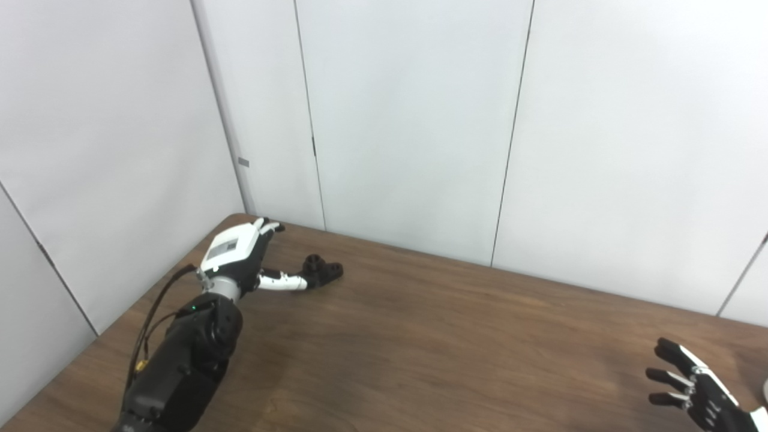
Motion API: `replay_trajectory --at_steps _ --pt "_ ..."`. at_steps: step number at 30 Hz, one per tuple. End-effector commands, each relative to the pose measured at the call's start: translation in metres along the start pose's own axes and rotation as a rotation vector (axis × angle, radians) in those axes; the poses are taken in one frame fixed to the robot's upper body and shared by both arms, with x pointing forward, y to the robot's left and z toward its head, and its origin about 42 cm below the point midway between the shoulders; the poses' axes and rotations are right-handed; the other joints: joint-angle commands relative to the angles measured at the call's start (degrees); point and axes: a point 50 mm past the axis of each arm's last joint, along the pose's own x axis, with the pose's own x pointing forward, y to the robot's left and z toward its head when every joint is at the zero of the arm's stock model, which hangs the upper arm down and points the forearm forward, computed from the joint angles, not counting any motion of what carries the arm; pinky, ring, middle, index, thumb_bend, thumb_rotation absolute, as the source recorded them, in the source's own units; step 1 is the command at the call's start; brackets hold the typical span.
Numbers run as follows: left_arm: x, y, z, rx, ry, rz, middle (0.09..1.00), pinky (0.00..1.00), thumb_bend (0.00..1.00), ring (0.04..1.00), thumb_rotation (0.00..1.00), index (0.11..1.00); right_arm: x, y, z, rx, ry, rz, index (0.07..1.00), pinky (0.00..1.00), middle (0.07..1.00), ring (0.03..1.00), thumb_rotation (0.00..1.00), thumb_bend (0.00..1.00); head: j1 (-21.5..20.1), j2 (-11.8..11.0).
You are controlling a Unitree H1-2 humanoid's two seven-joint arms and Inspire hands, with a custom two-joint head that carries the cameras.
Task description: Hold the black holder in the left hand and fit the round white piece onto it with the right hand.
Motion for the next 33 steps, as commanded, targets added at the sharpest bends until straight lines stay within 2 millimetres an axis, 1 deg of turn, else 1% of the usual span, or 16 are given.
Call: replay_trajectory --at_steps 1,7,12,22,25,28,30,31,33 --pt "0.008 0.019 0.003 0.011 -0.018 0.082 1.000 0.92 1.00 1.000 0.45 0.893 0.007 -0.005 0.015 -0.007 -0.072 -0.013 0.859 0.63 0.874 0.775 0.00 0.70 -0.05 0.00" --pt "0.016 0.003 -0.005 0.070 0.011 0.089 1.000 0.93 0.98 1.000 0.44 0.871 0.007 -0.005 0.016 -0.007 -0.067 -0.015 0.856 0.64 0.871 0.775 0.00 0.70 -0.36 0.08" --pt "0.018 -0.006 -0.005 0.067 0.030 0.088 1.000 1.00 0.98 1.000 0.45 0.867 0.006 -0.005 0.016 -0.005 -0.067 -0.013 0.856 0.64 0.865 0.773 0.00 0.70 -0.45 0.16" --pt "0.025 -0.022 -0.006 0.041 0.028 0.104 1.000 1.00 0.96 1.000 0.43 0.836 0.004 -0.004 0.019 -0.016 -0.056 -0.015 0.856 0.63 0.875 0.774 0.00 0.70 -0.76 0.42" --pt "0.027 -0.026 -0.007 0.020 0.035 0.103 1.000 1.00 0.96 1.000 0.45 0.833 0.003 -0.003 0.020 -0.019 -0.054 -0.012 0.859 0.64 0.878 0.776 0.00 0.70 -1.17 0.28" --pt "0.031 -0.029 -0.007 -0.008 0.042 0.100 1.000 1.00 0.95 1.000 0.45 0.827 0.002 -0.001 0.020 -0.020 -0.049 -0.012 0.858 0.63 0.881 0.774 0.00 0.70 -1.53 0.41" --pt "0.034 -0.030 -0.007 -0.015 0.044 0.100 1.000 0.98 0.95 1.000 0.45 0.821 0.001 -0.001 0.021 -0.020 -0.043 -0.011 0.861 0.64 0.884 0.778 0.00 0.70 -1.61 0.65" --pt "0.035 -0.031 -0.007 -0.016 0.045 0.100 1.000 0.96 0.94 1.000 0.45 0.818 0.001 -0.001 0.022 -0.021 -0.043 -0.010 0.866 0.66 0.888 0.787 0.00 0.70 -1.84 0.68" --pt "0.036 -0.031 -0.007 -0.016 0.047 0.098 1.000 0.96 0.94 1.000 0.45 0.816 0.000 0.000 0.024 -0.024 -0.043 -0.009 0.871 0.68 0.889 0.795 0.00 0.69 -2.20 0.78"
